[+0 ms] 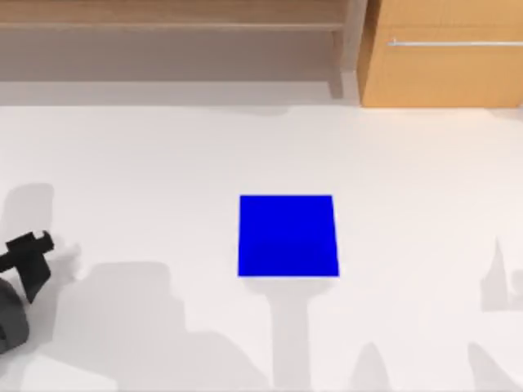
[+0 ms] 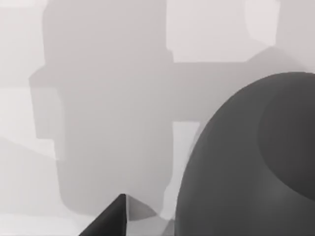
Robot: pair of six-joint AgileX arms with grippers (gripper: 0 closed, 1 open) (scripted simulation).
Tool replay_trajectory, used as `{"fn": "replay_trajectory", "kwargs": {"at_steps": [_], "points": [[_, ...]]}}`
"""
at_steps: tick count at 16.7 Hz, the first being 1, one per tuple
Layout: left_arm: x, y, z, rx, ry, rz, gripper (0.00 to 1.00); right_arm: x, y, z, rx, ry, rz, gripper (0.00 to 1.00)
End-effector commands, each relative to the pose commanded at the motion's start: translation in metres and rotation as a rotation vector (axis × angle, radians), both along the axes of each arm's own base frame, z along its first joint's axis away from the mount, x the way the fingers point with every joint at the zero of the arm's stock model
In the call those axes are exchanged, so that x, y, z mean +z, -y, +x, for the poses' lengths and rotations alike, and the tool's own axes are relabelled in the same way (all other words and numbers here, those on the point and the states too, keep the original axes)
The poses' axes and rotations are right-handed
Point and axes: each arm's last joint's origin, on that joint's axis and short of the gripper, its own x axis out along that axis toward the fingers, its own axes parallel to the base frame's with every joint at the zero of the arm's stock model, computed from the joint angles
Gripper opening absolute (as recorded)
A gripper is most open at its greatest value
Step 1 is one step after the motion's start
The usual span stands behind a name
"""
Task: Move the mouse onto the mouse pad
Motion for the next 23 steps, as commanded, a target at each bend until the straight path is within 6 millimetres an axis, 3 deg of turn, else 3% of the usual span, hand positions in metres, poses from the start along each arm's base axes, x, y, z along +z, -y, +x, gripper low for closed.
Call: {"fn": "replay_trajectory", "kwargs": {"at_steps": [8,9,13,20,23], "points": [[0.000,0.000,0.000,0.000,0.000,0.000,0.00,0.000,0.000,0.000,0.000,0.000,0.000,1.00],[0.021,0.000,0.001,-0.005,0.028,0.020,0.00,0.000,0.000,0.000,0.000,0.000,0.000,1.00],[0.039,-0.001,0.007,-0.005,0.036,0.021,0.00,0.000,0.000,0.000,0.000,0.000,0.000,1.00],[0.112,0.000,0.003,-0.004,0.018,0.020,0.00,0.000,0.000,0.000,0.000,0.000,0.000,1.00],[0.121,0.000,0.001,-0.005,0.028,0.020,0.00,0.000,0.000,0.000,0.000,0.000,0.000,1.00]]}}
